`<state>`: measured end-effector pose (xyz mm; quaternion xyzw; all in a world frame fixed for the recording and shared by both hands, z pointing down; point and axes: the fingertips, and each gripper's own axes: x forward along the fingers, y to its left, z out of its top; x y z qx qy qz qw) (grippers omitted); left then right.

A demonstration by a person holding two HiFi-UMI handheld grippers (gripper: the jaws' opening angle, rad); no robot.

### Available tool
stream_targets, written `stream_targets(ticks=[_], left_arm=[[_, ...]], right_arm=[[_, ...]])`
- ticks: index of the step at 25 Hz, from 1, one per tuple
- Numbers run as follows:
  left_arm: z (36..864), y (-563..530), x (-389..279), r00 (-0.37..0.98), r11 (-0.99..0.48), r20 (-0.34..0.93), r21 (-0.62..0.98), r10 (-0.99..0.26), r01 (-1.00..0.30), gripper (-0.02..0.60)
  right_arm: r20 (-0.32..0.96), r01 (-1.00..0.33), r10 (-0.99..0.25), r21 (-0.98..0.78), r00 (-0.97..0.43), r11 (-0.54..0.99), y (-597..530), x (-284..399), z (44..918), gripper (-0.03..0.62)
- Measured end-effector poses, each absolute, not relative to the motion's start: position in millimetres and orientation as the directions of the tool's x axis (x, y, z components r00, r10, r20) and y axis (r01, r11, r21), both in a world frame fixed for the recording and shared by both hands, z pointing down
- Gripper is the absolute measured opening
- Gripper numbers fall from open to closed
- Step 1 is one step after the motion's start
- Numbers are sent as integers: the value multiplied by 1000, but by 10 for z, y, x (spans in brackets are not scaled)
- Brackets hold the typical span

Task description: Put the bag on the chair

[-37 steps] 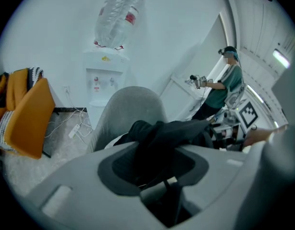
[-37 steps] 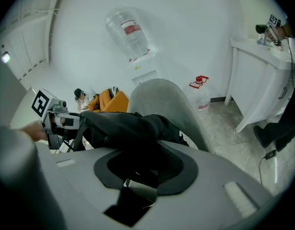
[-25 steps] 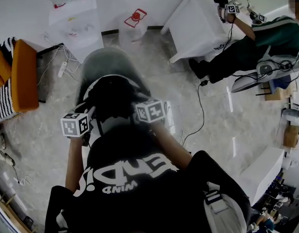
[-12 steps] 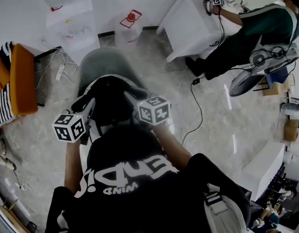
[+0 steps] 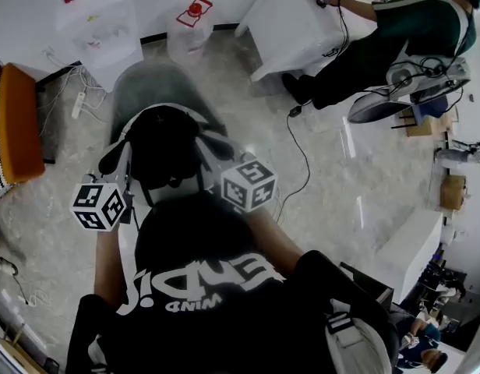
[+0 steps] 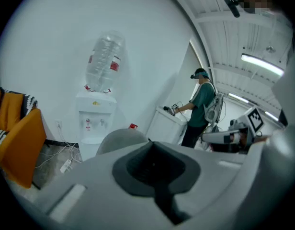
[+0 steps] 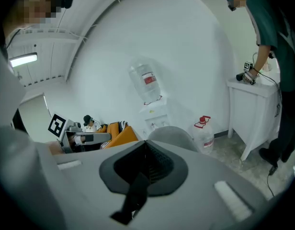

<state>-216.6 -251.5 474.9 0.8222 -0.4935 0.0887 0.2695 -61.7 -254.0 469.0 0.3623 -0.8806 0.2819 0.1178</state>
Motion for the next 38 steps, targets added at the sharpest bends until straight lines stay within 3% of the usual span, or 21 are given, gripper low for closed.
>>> stream_targets(ticks=[9,23,31,38], left_arm=[[4500,-2120,-2020,495,-371,304,383,-814,-846,2],[4441,-729,-954,385,-270,329,345,-862,-899,2],[4216,-277,-719,347,-254,329,293,-878,-922,2],[4172,-91,-756,359,-285,297,265,-885,-921,2]], right_arm=[[347,-632,-528,-395,-775,667,-2256,-630,4580,0],[293,-539,-455,-386,-841,749,-1025,449,4562,0],[270,-501,-424,-401,-864,767,-609,590,4459,0],[263,-542,-474,-397,-840,741,-449,587,4463,0]])
